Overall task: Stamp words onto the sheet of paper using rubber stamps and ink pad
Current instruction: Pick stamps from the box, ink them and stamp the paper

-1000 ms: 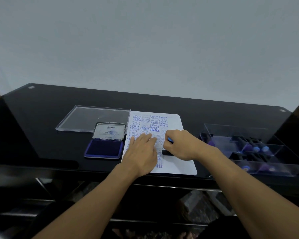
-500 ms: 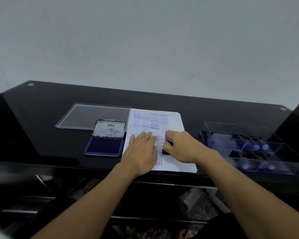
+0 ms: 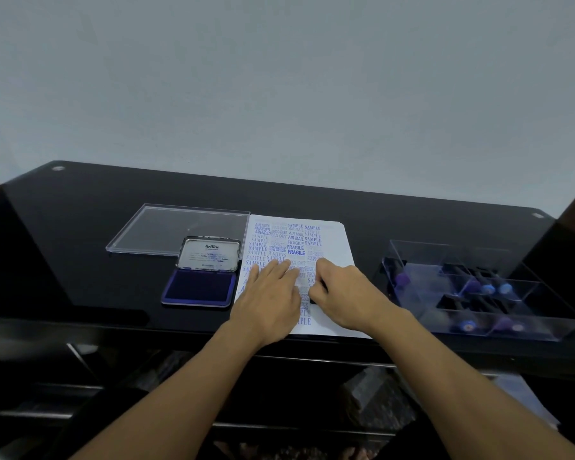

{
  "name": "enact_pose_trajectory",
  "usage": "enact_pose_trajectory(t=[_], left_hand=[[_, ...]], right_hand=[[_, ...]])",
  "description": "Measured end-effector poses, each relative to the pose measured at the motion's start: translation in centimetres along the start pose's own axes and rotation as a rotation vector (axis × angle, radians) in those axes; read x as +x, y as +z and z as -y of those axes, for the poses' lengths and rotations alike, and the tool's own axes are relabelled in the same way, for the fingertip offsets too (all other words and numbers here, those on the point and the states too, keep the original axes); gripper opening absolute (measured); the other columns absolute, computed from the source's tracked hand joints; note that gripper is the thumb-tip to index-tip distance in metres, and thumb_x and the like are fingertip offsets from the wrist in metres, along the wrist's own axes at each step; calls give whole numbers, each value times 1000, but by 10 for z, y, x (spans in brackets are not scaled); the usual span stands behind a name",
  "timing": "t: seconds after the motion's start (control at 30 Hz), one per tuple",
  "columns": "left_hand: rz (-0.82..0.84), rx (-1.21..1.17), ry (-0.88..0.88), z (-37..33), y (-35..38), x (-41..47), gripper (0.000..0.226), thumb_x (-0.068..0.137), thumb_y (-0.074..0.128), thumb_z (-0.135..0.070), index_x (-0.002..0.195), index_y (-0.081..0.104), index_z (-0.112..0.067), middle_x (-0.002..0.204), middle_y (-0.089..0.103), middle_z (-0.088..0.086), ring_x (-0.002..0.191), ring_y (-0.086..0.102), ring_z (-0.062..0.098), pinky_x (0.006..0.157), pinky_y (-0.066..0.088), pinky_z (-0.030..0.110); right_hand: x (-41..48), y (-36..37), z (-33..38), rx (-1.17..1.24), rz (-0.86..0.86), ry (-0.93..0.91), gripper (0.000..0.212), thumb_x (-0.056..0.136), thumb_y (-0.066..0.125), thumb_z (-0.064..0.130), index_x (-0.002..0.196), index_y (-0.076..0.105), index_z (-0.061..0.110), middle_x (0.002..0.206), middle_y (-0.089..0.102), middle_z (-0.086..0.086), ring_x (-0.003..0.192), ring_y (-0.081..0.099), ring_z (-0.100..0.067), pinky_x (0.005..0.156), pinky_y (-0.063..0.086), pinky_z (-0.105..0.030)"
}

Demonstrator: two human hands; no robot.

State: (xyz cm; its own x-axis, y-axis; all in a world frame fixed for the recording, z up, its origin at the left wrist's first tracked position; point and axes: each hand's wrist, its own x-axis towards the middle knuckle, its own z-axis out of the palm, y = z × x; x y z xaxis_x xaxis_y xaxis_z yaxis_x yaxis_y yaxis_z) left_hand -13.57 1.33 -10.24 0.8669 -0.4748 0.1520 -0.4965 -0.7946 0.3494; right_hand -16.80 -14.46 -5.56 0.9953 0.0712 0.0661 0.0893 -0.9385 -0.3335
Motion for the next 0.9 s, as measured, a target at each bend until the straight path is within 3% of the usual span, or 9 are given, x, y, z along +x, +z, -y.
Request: enact_pose_trajectory(t=[0.17,0.33,0.57,0.9], left_hand=[[-4,5,7,2,2,2,48,104,27,-27,151,32,-17,162,21,2,150,11,19,123,4,46],[-7,-2,3,2,2,1,49,105,27,-27,152,30,-17,163,20,2,151,9,19,123,1,44],[-7,-6,4,1,1,0,49,105,27,-27,152,30,-17,163,20,2,151,8,19,123,0,43],[-1,-7,2,1,0,0,49,105,26,-27,153,30,-17,163,19,1,151,8,18,123,-1,43]], right_hand=[[2,0,1,20,6,30,18,93,45,25,80,37,16,71,54,-8,63,43,-27,53,32,-35],[2,-1,2,15,6,35,23,94,45,26,75,32,20,70,51,-6,59,39,-22,51,28,-34],[-2,0,3,8,-9,35,18,96,44,27,84,38,15,72,53,-9,62,44,-27,52,31,-34],[0,-1,3,-5,8,42,21,96,44,27,79,34,19,72,52,-7,60,42,-23,51,31,-34]])
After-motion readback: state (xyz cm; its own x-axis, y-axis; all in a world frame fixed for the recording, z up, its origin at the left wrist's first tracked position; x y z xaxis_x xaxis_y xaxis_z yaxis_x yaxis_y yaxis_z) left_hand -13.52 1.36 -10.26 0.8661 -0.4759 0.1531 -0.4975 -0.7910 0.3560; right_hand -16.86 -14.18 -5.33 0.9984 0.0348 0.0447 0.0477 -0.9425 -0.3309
